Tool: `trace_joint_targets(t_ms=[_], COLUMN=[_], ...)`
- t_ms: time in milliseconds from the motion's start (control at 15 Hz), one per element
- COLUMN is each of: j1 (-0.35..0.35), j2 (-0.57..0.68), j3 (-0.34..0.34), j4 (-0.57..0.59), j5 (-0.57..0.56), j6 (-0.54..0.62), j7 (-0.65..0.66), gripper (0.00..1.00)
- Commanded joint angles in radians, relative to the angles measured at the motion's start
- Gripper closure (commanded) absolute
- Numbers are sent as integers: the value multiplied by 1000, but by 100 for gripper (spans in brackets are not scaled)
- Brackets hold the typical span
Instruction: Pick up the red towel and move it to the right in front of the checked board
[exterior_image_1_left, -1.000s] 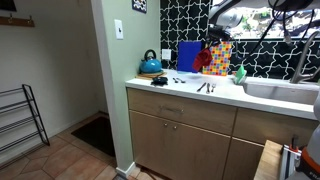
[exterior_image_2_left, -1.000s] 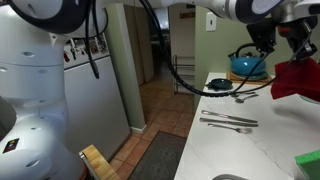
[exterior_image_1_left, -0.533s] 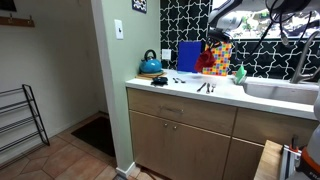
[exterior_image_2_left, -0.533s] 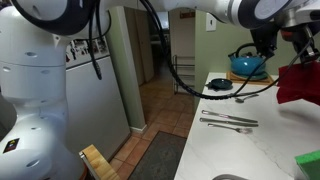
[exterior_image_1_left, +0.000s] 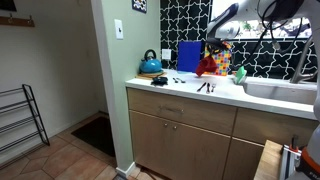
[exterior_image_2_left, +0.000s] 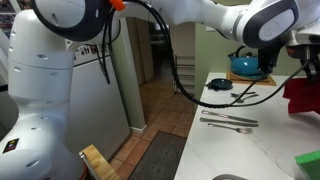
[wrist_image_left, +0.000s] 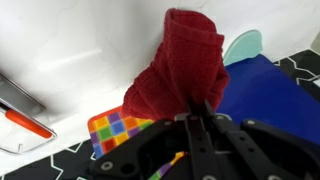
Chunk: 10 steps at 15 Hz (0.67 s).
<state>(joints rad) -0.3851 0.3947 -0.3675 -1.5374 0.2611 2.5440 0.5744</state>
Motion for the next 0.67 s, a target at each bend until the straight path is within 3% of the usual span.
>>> trace_joint_targets(t_ms=[0,267,600], j1=[23,37,39], j2=[42,70,73], j3=[-55,-87,-64], j4=[-40,-47,-29], j5=[-86,-211,-283], j6=[-14,-155,-339], j7=[81,100,49], gripper=[99,99,99])
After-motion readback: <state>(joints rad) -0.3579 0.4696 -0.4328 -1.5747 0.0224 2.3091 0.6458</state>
